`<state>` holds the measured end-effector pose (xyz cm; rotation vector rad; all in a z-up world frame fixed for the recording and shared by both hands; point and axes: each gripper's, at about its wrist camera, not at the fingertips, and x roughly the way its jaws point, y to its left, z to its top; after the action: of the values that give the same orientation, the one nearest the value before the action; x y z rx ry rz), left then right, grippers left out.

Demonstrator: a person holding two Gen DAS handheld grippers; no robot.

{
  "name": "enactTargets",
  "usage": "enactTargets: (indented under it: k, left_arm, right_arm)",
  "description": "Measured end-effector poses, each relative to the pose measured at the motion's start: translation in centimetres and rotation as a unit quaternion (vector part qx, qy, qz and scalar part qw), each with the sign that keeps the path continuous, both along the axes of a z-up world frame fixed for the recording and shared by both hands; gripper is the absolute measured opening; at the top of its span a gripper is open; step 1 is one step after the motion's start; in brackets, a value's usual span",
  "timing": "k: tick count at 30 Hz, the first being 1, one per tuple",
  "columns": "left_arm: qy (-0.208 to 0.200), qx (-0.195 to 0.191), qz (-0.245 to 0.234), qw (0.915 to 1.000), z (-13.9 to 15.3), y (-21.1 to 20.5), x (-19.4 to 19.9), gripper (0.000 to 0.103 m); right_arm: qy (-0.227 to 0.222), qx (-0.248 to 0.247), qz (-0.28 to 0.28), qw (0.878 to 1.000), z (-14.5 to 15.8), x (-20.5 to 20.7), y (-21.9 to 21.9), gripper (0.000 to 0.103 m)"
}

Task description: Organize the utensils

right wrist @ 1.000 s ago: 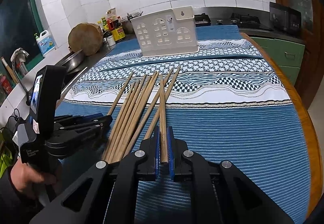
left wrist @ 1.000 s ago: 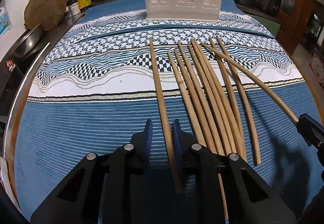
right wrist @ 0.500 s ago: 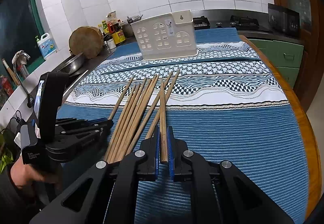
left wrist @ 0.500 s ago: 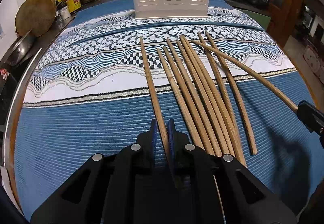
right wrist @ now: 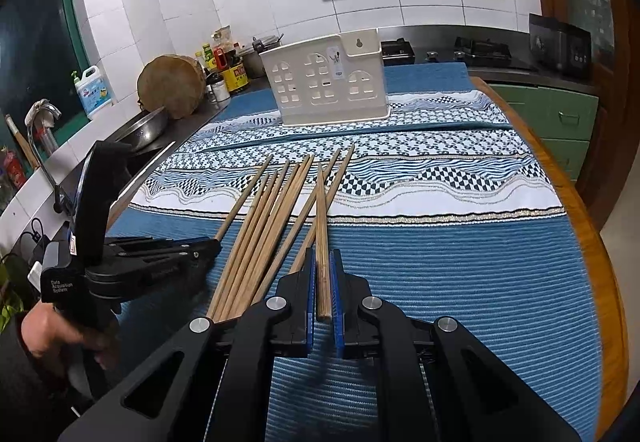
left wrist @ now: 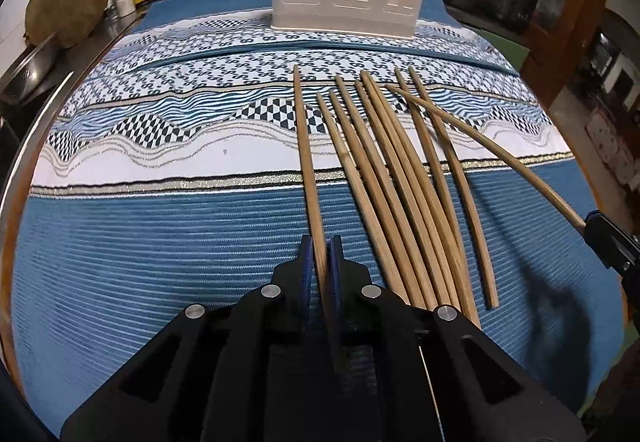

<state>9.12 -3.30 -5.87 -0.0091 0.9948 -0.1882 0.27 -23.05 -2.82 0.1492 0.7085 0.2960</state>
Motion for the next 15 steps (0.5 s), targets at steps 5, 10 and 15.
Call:
enactTargets:
  k: [5, 10, 15]
  left_arm:
    - [0.008, 0.004, 0.003, 1.0000, 0.0, -0.3, 0.3, 0.011]
    - [0.005, 0.005, -0.004, 1.0000, 0.1, -0.3, 0.4, 0.007]
    - [-0.010, -0.008, -0.025, 0.9996, 1.5, 0.2, 0.5, 0.006]
  right_arm:
    - [0.003, -0.002, 0.004, 1.000, -0.1, 0.1, 0.4, 0.007]
    - [0.002, -0.006, 0.009, 1.000, 0.2, 0.2, 0.7, 0.007]
    - [-0.017, -0.024, 0.012, 0.999, 1.8, 0.0, 0.7, 0.007]
